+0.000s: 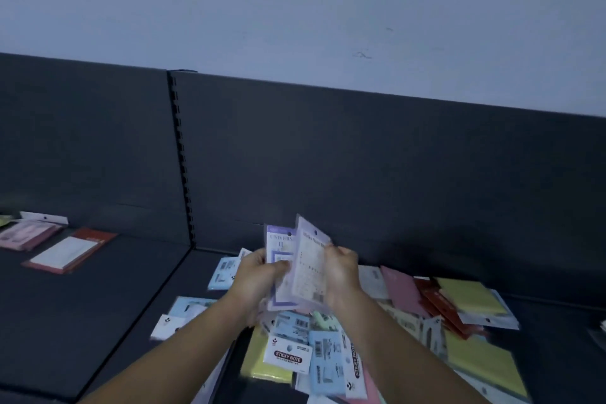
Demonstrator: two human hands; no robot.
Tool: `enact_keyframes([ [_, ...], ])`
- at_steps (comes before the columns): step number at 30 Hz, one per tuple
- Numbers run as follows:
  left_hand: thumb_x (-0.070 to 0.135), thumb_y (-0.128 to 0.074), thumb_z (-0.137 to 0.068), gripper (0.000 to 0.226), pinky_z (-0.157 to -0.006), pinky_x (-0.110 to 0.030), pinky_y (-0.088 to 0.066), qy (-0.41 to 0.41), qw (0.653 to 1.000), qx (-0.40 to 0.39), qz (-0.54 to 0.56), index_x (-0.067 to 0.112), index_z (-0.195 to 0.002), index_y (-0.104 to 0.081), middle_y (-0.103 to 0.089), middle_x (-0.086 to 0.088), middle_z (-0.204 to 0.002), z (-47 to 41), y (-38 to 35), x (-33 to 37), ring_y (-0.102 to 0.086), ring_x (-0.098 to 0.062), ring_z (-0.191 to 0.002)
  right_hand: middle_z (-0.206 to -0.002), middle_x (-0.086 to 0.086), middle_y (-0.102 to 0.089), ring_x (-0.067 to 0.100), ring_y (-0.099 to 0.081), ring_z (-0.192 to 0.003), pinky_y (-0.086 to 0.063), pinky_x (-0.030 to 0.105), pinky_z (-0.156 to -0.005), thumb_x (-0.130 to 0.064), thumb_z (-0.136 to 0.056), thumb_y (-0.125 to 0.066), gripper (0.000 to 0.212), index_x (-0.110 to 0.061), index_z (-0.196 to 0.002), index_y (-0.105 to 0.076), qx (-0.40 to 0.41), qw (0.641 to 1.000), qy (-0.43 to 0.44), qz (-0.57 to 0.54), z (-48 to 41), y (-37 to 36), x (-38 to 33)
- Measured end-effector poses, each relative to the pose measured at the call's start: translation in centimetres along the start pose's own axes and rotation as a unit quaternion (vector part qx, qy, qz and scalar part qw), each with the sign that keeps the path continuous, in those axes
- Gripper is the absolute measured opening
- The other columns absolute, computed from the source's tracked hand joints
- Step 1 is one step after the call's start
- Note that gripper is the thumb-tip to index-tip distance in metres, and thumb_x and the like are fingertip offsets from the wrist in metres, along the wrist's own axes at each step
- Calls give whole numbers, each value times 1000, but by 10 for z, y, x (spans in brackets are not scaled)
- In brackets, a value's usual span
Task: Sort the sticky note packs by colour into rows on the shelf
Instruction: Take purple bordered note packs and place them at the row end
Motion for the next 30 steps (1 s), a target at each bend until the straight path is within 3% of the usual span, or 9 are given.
enact_keyframes([
  [4,-3,-62,-76,14,-70,-46,-57,-38,996,83,4,0,-89,-65,-71,-21,-85,8,6,-5,-68,-35,-76,-89,12,-62,26,-59,-80,-51,37,-73,-21,-85,-57,9,-13,-82,-55,31,991,86,102,7,-30,17],
  [7,1,-61,-78,8,-69,-45,-57,-65,982,179,-17,8,-77,-63,-69,-14,-79,16,27,-2,-67,-31,-74,-83,13,-67,32,-65,-82,-54,44,-76,-38,-80,-58,24,-17,-68,-63,-64,976,136,159,23,-60,23],
  [10,5,-65,-78,2,-73,-47,-55,-85,973,217,-1,6,-79,-63,-69,-13,-80,25,63,11,-67,-31,-78,-107,0,-61,14,-62,-97,-52,31,-83,-47,-80,-64,33,-22,-102,-65,-239,947,146,158,46,-83,24],
  [12,3,-66,-79,2,-75,-46,-55,-95,971,218,3,4,-79,-65,-69,-13,-80,30,93,19,-66,-29,-76,-122,-8,-54,9,-56,-111,-49,27,-90,-51,-72,-70,61,-29,-126,-52,-338,914,134,180,60,-96,26],
  [14,2,-66,-80,4,-74,-46,-55,-104,971,215,-4,6,-79,-66,-70,-13,-82,34,123,26,-66,-30,-76,-120,-7,-58,10,-58,-109,-52,30,-88,-31,-75,-69,59,-30,-130,-47,-381,896,119,196,72,-114,30],
  [16,2,-66,-81,6,-70,-41,-56,-111,969,219,-16,7,-81,-66,-71,-12,-84,38,156,32,-66,-28,-76,-102,-3,-66,11,-64,-91,-54,24,-72,-1,-83,-52,42,-21,-120,-54,-382,896,120,190,87,-133,28],
  [18,3,-65,-83,6,-66,-33,-53,-105,966,236,-6,9,-84,-67,-71,-8,-86,44,194,37,-66,-24,-76,-93,2,-68,14,-65,-81,-52,24,-64,9,-85,-42,38,-12,-111,-58,-359,909,118,177,97,-153,28],
  [23,5,-62,-86,8,-63,-32,-51,-49,957,285,32,3,-94,-64,-66,-16,-95,56,300,38,-62,-27,-76,-98,4,-70,22,-66,-92,-52,40,-86,3,-87,-53,24,-15,-101,-61,-318,931,124,130,112,-210,40],
  [30,1,-40,-94,16,-59,-34,-49,51,969,243,7,-2,-96,-56,-61,-16,-85,40,372,33,-59,-30,-74,-97,7,-69,23,-66,-88,-53,31,-69,-2,-88,-54,17,-12,-100,-60,-289,952,62,72,131,-275,74],
])
Point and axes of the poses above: each hand's wrist, its own z-axis away from the middle knuckle, its own y-axis out of the back of the hand, x = y × z, the point moved 2 cm from there along -z, towards the middle knuckle
